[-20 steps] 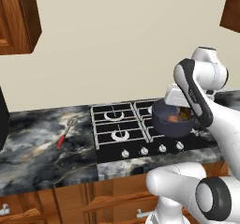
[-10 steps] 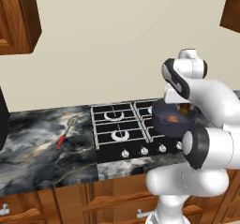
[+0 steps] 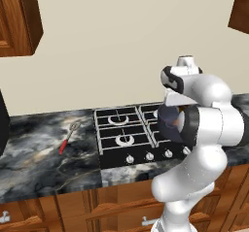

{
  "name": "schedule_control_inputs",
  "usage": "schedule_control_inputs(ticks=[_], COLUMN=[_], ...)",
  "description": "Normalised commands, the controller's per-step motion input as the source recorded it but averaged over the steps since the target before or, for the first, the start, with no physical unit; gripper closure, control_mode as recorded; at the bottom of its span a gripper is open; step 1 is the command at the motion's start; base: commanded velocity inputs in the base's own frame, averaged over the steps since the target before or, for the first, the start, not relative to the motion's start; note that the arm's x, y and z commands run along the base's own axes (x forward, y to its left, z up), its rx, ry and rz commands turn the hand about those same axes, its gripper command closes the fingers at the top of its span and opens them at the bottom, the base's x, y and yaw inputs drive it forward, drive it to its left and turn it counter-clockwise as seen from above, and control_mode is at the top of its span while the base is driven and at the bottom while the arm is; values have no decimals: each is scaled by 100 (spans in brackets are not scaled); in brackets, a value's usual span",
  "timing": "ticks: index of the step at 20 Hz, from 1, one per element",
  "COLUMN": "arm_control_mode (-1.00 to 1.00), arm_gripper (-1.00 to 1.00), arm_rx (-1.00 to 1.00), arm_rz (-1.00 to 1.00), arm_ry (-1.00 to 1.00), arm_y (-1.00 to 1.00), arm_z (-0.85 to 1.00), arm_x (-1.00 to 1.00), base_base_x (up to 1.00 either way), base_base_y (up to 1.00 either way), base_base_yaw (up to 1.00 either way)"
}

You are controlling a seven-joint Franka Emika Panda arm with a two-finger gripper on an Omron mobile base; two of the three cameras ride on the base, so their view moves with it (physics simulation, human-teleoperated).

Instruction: Put the sweet potato and onion in the pot. Retrieve the spatula and lightly stir the vegetables in the pot.

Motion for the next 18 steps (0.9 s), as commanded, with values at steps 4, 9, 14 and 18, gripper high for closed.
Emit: schedule_control_inputs(ticks=[4, 9, 14, 18], arm_control_mode=[-100, -100, -100, -100], arm_gripper=[100, 100, 100, 100], arm_rx=[3, 1, 0, 0], arm_rz=[12, 14, 15, 9], arm_ry=[-3, -22, -27, -3], arm_y=[-3, 0, 0, 0], arm_z=[-2, -37, -48, -79], arm_x=[-3, -1, 0, 0], base_base_x=[0, 0, 0, 0], base_base_y=[0, 0, 0, 0], base_base_yaw=[0, 0, 0, 0])
